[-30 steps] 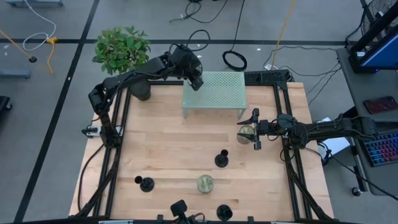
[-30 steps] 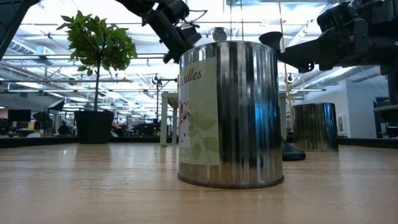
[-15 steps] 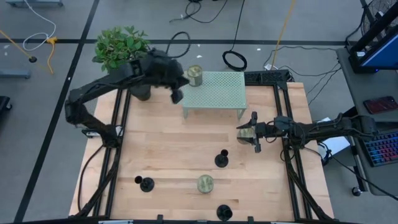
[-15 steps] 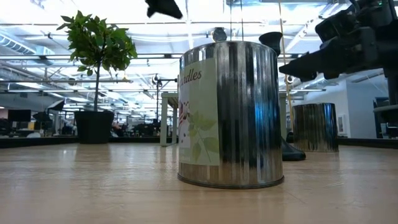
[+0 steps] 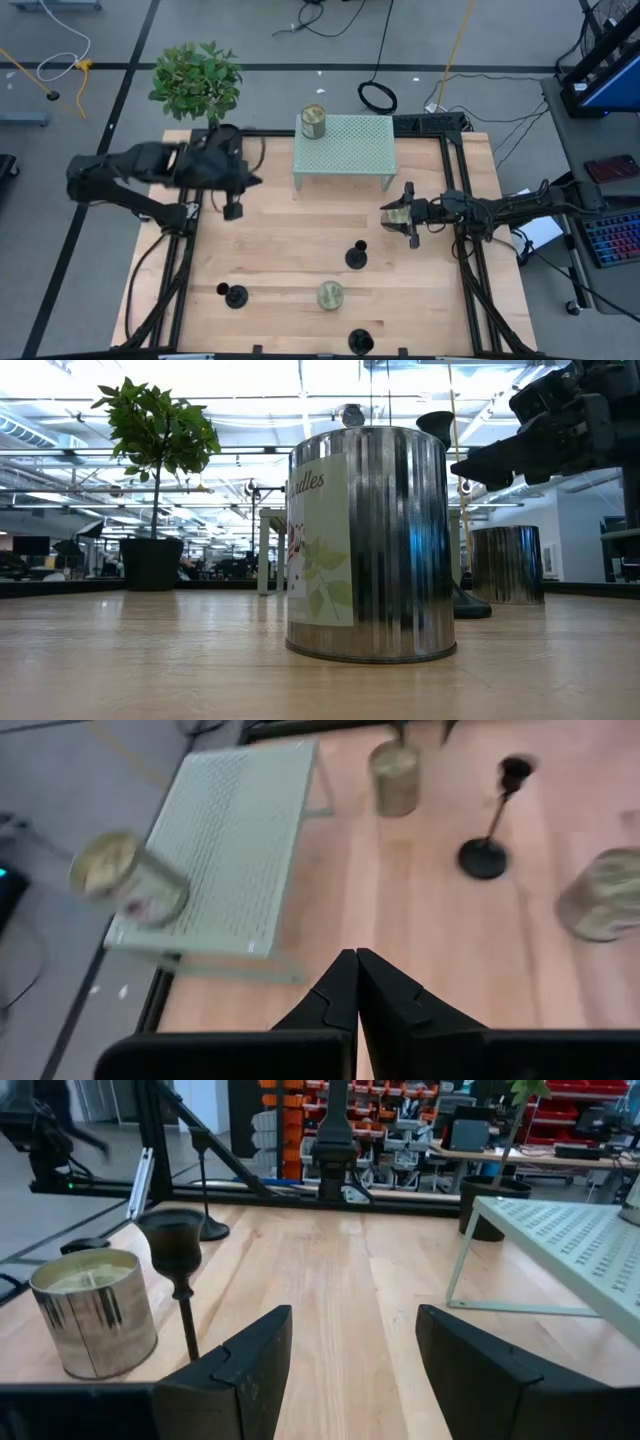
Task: Pick & Place candle stick holders
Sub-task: Put the top silver scented candle on the shelf aligned with the other silver scented candle
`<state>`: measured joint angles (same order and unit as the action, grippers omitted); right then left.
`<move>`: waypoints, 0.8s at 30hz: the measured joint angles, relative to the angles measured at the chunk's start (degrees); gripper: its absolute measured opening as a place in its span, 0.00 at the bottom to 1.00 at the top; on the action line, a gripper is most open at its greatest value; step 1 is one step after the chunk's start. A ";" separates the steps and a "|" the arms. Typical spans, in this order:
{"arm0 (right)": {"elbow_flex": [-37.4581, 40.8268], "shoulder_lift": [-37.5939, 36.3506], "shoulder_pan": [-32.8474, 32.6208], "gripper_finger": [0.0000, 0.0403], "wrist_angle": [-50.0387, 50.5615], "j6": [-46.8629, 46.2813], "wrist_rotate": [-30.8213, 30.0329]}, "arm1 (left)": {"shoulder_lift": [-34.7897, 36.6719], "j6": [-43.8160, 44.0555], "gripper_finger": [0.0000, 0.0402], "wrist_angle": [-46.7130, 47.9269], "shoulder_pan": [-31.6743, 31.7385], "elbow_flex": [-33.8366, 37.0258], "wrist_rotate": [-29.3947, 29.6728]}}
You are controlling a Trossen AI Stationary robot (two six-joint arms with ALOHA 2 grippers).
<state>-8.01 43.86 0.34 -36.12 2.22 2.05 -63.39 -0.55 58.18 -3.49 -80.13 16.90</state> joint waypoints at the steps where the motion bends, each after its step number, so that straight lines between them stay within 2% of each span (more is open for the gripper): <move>1: 0.00 0.00 -0.21 0.52 -0.17 0.04 -0.71 | 2.15 1.80 0.02 -1.70 -1.30 3.86 2.28; 4: 0.00 0.00 -0.63 0.52 -0.08 0.06 -2.59 | 8.29 5.20 0.01 -7.92 -4.28 15.88 5.75; 8: 0.00 0.00 -0.63 0.52 -0.06 -0.22 -3.53 | 14.46 3.98 0.03 -19.98 -7.19 31.95 1.77; 12: 0.00 0.00 -0.62 0.52 0.10 -0.22 -3.51 | 16.26 1.39 0.05 -41.03 -8.17 46.49 -3.40; 14: 0.00 0.00 -0.62 0.52 0.38 -0.13 -3.51 | 15.73 -2.92 0.04 -52.50 -8.09 52.36 -5.14; 16: 0.00 0.00 -0.61 0.52 0.47 -0.13 -3.53 | 14.55 -6.40 0.03 -63.33 -7.65 56.89 -5.36; 19: 0.00 0.00 -0.61 0.52 1.02 -0.11 -3.53 | 12.70 -4.49 0.01 -75.36 -6.66 61.52 -5.65; 24: 0.00 0.00 -0.57 0.52 0.79 -0.07 -5.14 | 9.50 2.68 0.06 -78.60 -5.53 63.10 -6.83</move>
<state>-8.01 43.86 -0.23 -35.33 2.15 -3.09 -53.90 2.13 -20.42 -9.02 -17.04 10.07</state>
